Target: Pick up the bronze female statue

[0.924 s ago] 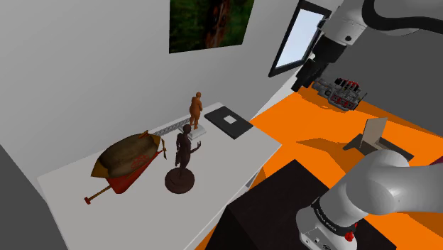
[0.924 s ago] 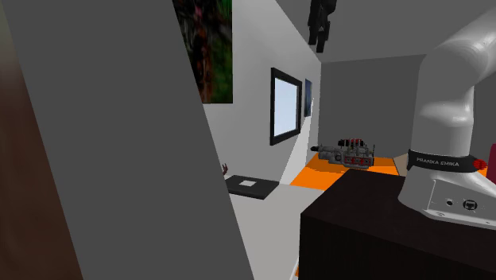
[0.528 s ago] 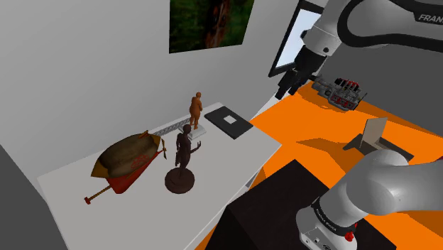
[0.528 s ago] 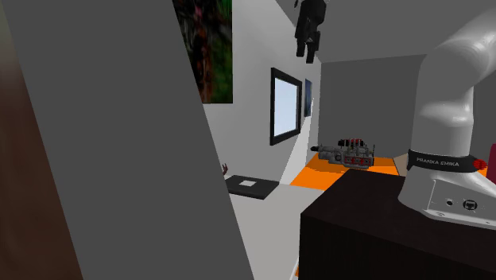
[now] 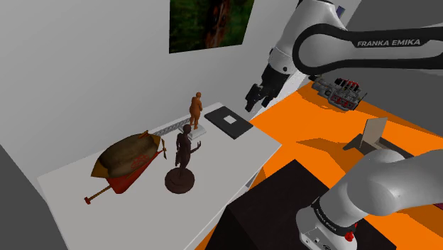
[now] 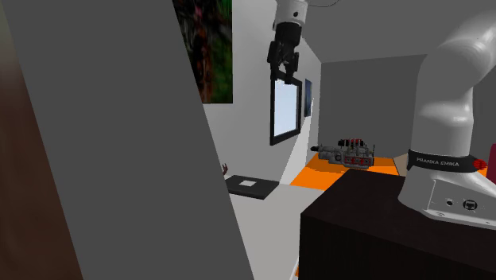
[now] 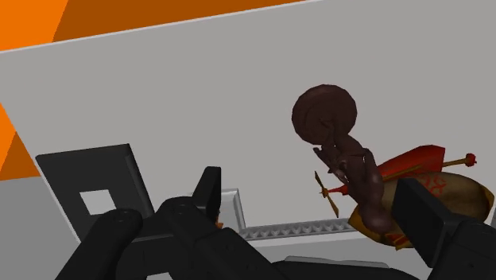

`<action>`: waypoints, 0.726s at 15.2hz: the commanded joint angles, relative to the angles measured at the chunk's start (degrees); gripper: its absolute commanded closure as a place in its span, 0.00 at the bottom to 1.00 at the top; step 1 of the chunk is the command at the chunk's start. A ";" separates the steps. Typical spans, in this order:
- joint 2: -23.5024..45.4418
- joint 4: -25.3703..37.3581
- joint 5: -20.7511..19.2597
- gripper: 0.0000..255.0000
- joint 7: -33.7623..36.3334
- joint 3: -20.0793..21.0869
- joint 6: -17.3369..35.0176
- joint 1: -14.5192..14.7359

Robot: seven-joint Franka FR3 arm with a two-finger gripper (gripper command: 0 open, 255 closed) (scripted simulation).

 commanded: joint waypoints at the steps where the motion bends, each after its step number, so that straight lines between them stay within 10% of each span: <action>1: 3.18 -0.09 0.32 0.00 2.36 1.84 3.63 0.06; 11: 24.77 5.92 -5.08 0.00 17.35 11.02 19.70 -1.57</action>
